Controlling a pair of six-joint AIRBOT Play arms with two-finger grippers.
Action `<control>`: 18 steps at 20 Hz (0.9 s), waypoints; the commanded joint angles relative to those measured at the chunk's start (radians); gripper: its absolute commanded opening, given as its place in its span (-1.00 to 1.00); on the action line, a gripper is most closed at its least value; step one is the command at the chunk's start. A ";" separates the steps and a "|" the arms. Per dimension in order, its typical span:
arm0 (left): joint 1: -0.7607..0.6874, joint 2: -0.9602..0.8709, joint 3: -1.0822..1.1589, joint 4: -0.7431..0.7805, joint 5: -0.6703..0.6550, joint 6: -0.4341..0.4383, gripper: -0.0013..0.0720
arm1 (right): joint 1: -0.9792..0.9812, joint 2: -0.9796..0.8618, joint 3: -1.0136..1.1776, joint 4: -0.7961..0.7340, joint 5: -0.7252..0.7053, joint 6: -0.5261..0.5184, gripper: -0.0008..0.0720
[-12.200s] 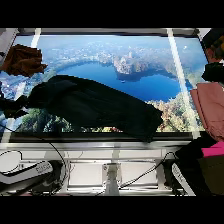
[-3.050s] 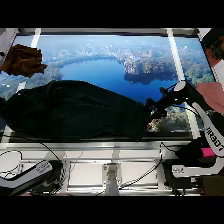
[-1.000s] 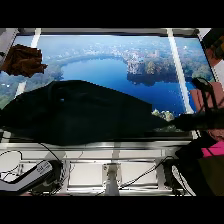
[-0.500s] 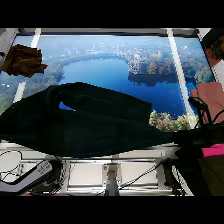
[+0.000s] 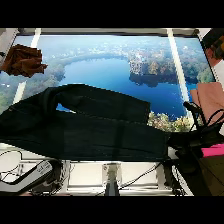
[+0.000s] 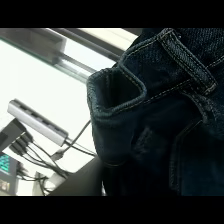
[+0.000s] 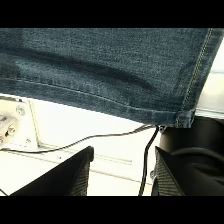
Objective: Fold the clothes and pants, and hang the long-sleeved shirts on hangers.
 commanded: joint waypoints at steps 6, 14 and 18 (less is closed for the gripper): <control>0.001 0.000 0.000 0.007 0.061 -0.009 0.79 | 0.001 -0.038 -0.002 -0.030 -0.271 -0.060 0.24; -0.003 -0.023 0.001 -0.434 0.439 -0.117 0.78 | 0.000 -0.347 -0.002 -0.022 -0.586 -0.154 0.24; -0.020 -0.195 0.090 -0.700 0.457 0.001 0.78 | 0.000 -0.471 -0.002 -0.022 -0.604 -0.157 0.24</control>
